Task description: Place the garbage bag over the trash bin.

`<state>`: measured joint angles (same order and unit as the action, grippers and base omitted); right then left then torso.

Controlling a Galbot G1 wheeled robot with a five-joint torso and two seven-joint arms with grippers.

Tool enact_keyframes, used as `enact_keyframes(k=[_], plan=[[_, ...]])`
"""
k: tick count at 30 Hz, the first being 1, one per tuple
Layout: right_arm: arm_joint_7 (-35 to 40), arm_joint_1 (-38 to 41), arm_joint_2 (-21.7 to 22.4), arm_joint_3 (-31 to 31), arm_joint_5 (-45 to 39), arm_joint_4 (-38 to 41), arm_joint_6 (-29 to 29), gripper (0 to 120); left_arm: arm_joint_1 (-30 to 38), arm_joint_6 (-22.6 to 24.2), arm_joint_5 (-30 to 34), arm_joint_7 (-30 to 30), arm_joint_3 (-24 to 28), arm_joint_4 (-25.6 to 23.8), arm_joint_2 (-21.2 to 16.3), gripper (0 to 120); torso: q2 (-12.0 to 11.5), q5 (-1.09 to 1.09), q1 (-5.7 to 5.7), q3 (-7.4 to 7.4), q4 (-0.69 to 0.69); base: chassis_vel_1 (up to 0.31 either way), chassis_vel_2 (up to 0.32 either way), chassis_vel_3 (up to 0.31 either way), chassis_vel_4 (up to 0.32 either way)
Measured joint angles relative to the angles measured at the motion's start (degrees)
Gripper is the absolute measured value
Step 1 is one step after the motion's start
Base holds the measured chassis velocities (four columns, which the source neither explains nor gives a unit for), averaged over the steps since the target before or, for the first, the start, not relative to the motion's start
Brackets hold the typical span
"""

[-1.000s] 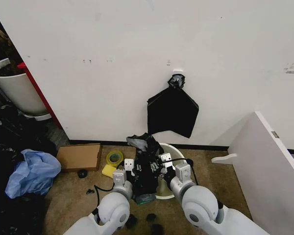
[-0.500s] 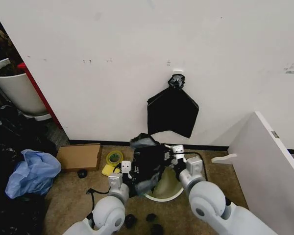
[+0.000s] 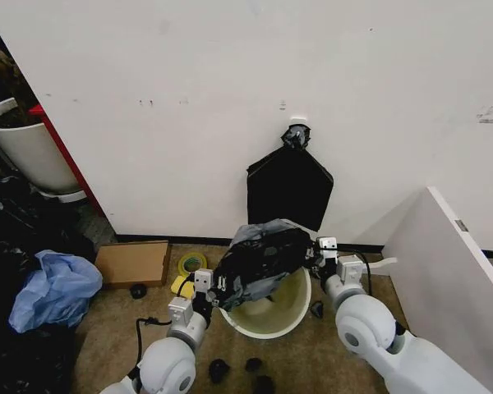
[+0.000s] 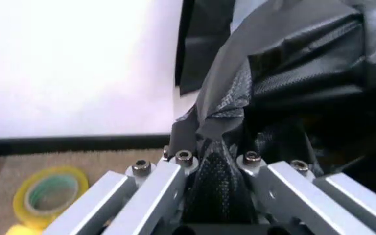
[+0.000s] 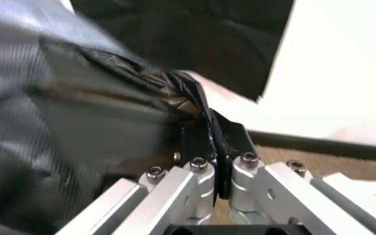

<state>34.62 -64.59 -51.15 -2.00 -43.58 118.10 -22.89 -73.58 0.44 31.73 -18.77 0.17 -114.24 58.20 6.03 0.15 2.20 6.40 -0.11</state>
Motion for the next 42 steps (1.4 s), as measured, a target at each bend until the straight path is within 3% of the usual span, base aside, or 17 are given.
enact_keyframes(k=[6, 20, 31, 35, 42], plan=[[-0.09, -3.4, 1.86, -2.2, -4.76, 1.61, -1.89, 0, -0.47, -2.32, 2.0, -0.05, -2.13, 0.07, 0.95, 3, 0.0, -0.01, 0.0, 0.0, 0.0, 0.0, 0.0, 0.0, 0.0], [-2.19, -11.28, 0.49, -2.73, -6.28, 5.53, -1.95, 0, 1.25, 1.26, 15.7, -7.46, -4.77, -1.13, 2.97, 3, 0.0, 0.0, 0.0, 0.0, -0.01, 0.0, 0.0, 0.0, 0.0], [-2.52, -13.31, -0.96, -2.69, -3.8, 5.35, 1.74, 0, 1.49, 2.39, 15.13, -6.99, -4.45, -1.53, 1.99, 3, 0.0, -0.01, 0.0, 0.0, 0.0, 0.0, 0.0, 0.0, 0.0], [-3.11, -12.91, -1.26, -2.65, 3.66, 4.55, 7.58, 16, 0.58, 2.08, 10.23, -5.21, -3.72, -1.16, 1.66, 3, 0.0, -0.01, 0.0, 0.0, 0.0, 0.0, 0.0, 0.0, 0.0], [-2.51, -12.37, -1.45, -4.9, 1.85, 5.2, 8.58, 41, 0.17, 2.25, 9.66, -5.01, -3.89, -0.73, 1.6, 3, 0.0, 0.0, 0.0, 0.0, 0.0, 0.0, 0.0, 0.0, 0.0]])
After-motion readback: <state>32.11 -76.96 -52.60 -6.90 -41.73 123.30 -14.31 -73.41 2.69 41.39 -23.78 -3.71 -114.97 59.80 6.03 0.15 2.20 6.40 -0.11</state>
